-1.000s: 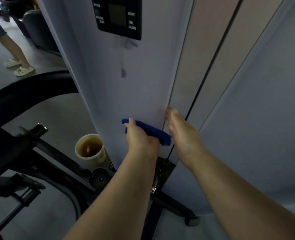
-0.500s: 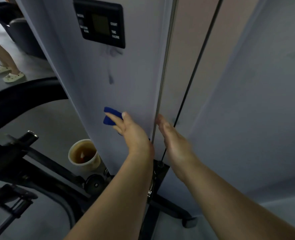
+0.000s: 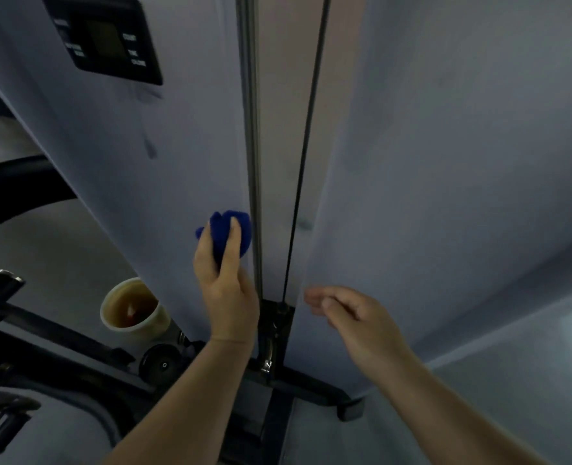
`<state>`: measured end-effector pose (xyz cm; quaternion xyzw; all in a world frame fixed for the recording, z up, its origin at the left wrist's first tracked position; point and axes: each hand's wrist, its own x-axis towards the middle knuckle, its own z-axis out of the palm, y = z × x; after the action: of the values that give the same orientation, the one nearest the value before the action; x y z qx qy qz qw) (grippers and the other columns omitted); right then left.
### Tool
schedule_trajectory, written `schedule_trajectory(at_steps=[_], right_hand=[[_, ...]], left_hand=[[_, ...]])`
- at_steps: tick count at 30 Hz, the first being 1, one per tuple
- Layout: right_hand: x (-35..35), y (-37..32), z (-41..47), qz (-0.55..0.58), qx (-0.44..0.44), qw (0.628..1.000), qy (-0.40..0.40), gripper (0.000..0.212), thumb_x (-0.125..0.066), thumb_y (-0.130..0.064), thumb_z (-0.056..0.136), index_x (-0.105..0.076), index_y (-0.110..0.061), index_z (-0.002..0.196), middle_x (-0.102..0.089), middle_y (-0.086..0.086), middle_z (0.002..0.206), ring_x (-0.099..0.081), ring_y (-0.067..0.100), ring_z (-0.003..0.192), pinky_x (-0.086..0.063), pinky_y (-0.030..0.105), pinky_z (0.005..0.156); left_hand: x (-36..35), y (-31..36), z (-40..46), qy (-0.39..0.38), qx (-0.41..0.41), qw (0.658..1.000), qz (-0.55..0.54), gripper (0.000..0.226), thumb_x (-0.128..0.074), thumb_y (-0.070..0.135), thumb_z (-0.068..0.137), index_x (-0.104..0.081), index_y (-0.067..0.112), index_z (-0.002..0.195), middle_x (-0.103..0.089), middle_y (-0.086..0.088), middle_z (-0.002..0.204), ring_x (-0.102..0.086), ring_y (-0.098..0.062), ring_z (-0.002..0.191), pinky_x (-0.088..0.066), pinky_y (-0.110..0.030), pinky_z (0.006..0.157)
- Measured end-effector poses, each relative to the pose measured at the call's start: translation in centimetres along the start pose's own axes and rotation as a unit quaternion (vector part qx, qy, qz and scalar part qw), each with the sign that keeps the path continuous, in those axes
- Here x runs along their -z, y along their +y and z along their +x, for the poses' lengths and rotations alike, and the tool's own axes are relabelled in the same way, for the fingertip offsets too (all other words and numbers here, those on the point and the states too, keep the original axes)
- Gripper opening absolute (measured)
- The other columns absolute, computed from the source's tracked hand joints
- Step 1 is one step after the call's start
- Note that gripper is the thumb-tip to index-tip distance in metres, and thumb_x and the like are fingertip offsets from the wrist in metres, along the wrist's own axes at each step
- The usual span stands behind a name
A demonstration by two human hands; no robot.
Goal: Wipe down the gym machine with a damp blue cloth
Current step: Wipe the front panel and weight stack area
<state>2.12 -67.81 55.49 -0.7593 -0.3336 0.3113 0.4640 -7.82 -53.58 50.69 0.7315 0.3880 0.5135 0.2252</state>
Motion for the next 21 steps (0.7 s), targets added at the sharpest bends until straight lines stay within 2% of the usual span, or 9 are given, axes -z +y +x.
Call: schedule_trajectory(at_steps=[1,3,5,7,10,12,14,19,21], right_hand=[[0.4,0.0,-0.2,-0.004,0.007,1.000,0.027,0.035,-0.050,-0.012,0.100,-0.070,-0.040,0.095,-0.073,-0.018,0.102,-0.066,-0.001,0.100,-0.051,0.029,0.096],[1.2,-0.7,-0.9,-0.008,0.043,0.994,0.103,0.034,-0.051,-0.012,0.099,-0.069,-0.041,0.094,-0.072,-0.024,0.097,-0.065,-0.006,0.094,-0.050,0.016,0.088],[2.3,-1.8,-1.9,-0.019,0.104,0.976,0.188,0.029,-0.050,-0.015,0.099,-0.069,-0.037,0.098,-0.070,-0.025,0.098,-0.062,-0.009,0.095,-0.044,0.004,0.079],[3.6,-2.5,-2.6,-0.040,0.167,0.956,0.238,0.026,-0.049,-0.013,0.100,-0.070,-0.028,0.103,-0.067,-0.022,0.102,-0.060,-0.009,0.097,-0.040,0.002,0.078],[5.0,-2.4,-3.1,-0.051,0.189,0.948,0.250,0.026,-0.051,-0.009,0.099,-0.069,-0.027,0.100,-0.068,-0.020,0.101,-0.060,-0.009,0.097,-0.040,0.002,0.078],[5.9,-1.8,-3.8,-0.053,0.189,0.949,0.249,0.027,-0.052,-0.008,0.098,-0.068,-0.030,0.097,-0.068,-0.021,0.099,-0.061,-0.008,0.096,-0.040,0.002,0.078],[6.7,-1.0,-4.6,-0.058,0.190,0.949,0.247,0.029,-0.053,-0.007,0.098,-0.067,-0.031,0.095,-0.069,-0.021,0.099,-0.062,-0.007,0.095,-0.040,0.002,0.078],[8.3,0.6,-5.6,-0.059,0.191,0.951,0.235,0.025,-0.050,-0.009,0.099,-0.070,-0.025,0.101,-0.067,-0.023,0.101,-0.060,-0.008,0.096,-0.041,0.003,0.076],[8.6,1.6,-5.8,-0.090,0.218,0.941,0.241,0.024,-0.050,-0.009,0.100,-0.070,-0.022,0.103,-0.064,-0.024,0.102,-0.058,-0.011,0.097,-0.039,0.001,0.078]], left_hand=[[0.1,1.3,-0.3,0.013,0.006,0.999,-0.036,0.058,-0.042,-0.003,0.094,-0.039,0.022,0.146,-0.031,-0.014,0.148,-0.035,-0.025,0.135,-0.033,-0.043,0.113],[0.5,4.8,0.5,0.028,-0.032,0.995,-0.093,0.062,-0.051,-0.011,0.090,-0.044,0.023,0.141,-0.031,-0.006,0.145,-0.036,-0.013,0.134,-0.034,-0.031,0.113],[0.2,8.7,1.9,0.001,-0.044,0.988,-0.150,0.061,-0.052,-0.002,0.096,-0.035,0.032,0.143,-0.029,0.005,0.147,-0.031,0.000,0.137,-0.033,-0.017,0.111],[-0.4,11.5,2.2,-0.064,-0.012,0.978,-0.200,0.054,-0.045,0.015,0.103,-0.022,0.039,0.146,-0.027,0.020,0.150,-0.027,0.006,0.139,-0.028,-0.011,0.110],[-1.8,9.0,-1.6,-0.139,0.078,0.969,-0.189,0.048,-0.038,0.029,0.106,-0.021,0.045,0.148,-0.029,0.028,0.150,-0.028,0.012,0.137,-0.028,-0.014,0.112],[-1.7,7.0,-3.7,-0.195,0.151,0.956,-0.157,0.047,-0.037,0.031,0.106,-0.027,0.040,0.151,-0.036,0.015,0.153,-0.036,-0.003,0.138,-0.034,-0.036,0.116],[-1.4,7.6,-3.2,-0.199,0.208,0.943,-0.169,0.046,-0.038,0.028,0.105,-0.031,0.039,0.149,-0.040,0.008,0.152,-0.041,-0.013,0.137,-0.036,-0.045,0.114],[-1.5,13.4,-1.5,-0.092,0.142,0.963,-0.208,0.057,-0.037,0.018,0.106,-0.015,0.052,0.146,-0.022,0.031,0.151,-0.026,0.016,0.134,-0.024,-0.007,0.109],[-2.6,12.4,-4.1,-0.099,0.217,0.948,-0.211,0.064,-0.037,0.013,0.106,-0.011,0.053,0.148,-0.020,0.028,0.152,-0.025,0.010,0.136,-0.025,-0.012,0.109]])
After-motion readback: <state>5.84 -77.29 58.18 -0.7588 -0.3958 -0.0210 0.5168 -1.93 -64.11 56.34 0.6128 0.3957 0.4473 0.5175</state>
